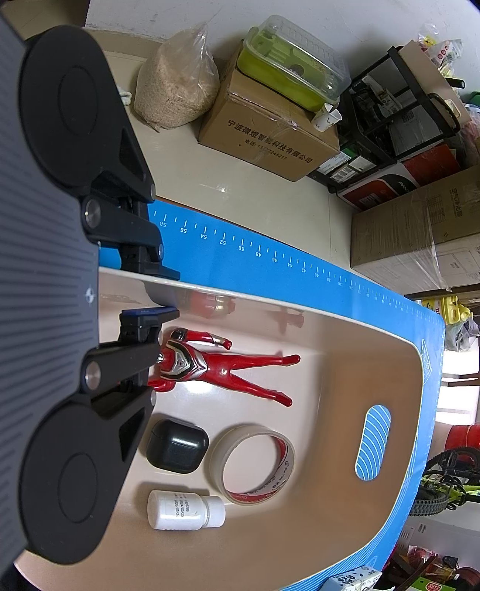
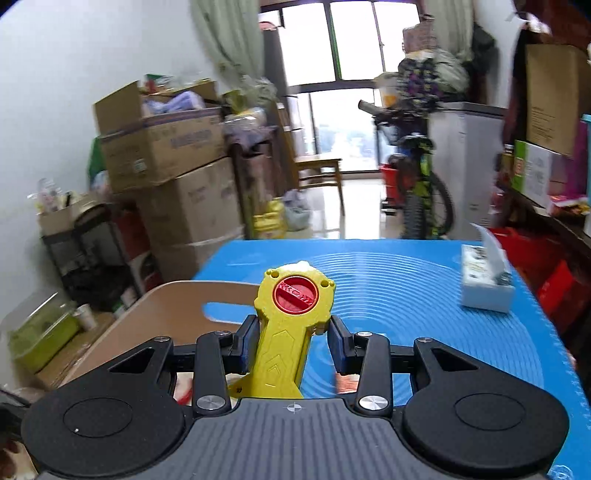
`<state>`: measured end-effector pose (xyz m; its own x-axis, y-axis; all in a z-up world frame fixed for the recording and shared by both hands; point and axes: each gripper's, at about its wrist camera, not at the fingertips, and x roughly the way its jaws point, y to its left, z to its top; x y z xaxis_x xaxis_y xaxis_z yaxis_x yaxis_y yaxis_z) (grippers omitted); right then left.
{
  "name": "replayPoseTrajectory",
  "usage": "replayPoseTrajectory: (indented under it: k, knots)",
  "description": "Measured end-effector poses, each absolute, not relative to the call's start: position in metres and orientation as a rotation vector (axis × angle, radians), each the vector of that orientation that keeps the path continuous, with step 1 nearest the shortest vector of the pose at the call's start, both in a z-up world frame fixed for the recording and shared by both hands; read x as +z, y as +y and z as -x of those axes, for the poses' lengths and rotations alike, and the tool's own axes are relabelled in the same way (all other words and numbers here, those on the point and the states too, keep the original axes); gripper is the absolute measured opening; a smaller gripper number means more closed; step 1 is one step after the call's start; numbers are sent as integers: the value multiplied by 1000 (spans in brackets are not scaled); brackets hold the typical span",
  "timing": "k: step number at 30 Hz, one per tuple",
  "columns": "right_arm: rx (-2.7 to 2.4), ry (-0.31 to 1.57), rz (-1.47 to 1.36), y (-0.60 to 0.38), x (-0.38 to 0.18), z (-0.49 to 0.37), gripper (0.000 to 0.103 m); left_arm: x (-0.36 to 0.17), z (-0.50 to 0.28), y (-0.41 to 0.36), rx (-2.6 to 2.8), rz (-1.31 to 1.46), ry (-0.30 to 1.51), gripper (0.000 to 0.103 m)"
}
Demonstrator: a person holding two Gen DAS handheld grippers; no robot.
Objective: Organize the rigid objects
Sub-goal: 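Carry the yellow toy key into the basket and open the right gripper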
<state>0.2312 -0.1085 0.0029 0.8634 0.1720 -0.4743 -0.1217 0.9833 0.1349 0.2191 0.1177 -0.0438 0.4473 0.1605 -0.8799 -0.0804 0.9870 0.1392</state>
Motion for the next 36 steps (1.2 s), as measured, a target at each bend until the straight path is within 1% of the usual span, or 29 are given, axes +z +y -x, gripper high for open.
replayPoseTrajectory:
  k: [4, 17, 20, 23, 25, 34, 35, 36]
  knots:
    - [224, 536, -62, -83, -1, -232, 46, -45, -219, 117, 151, -84, 1097, 16]
    - [349, 757, 113, -22, -45, -224, 46, -45, -220, 112, 159, -93, 1096, 16]
    - [328, 755, 181, -15, -50, -221, 46, -44, -220, 112, 159, -95, 1094, 16]
    - [335, 755, 180, -19, -47, -223, 47, -45, -220, 113, 158, -94, 1096, 16]
    - [342, 752, 152, -22, -45, -224, 50, -45, -221, 113, 158, -94, 1097, 16]
    - [322, 716, 41, -53, -20, -225, 51, -46, -222, 113, 156, -88, 1099, 16]
    - [314, 709, 32, -58, -16, -225, 53, -46, -222, 113, 156, -89, 1099, 16]
    - [302, 698, 15, -65, -11, -224, 60, -46, -222, 113, 156, -90, 1099, 16]
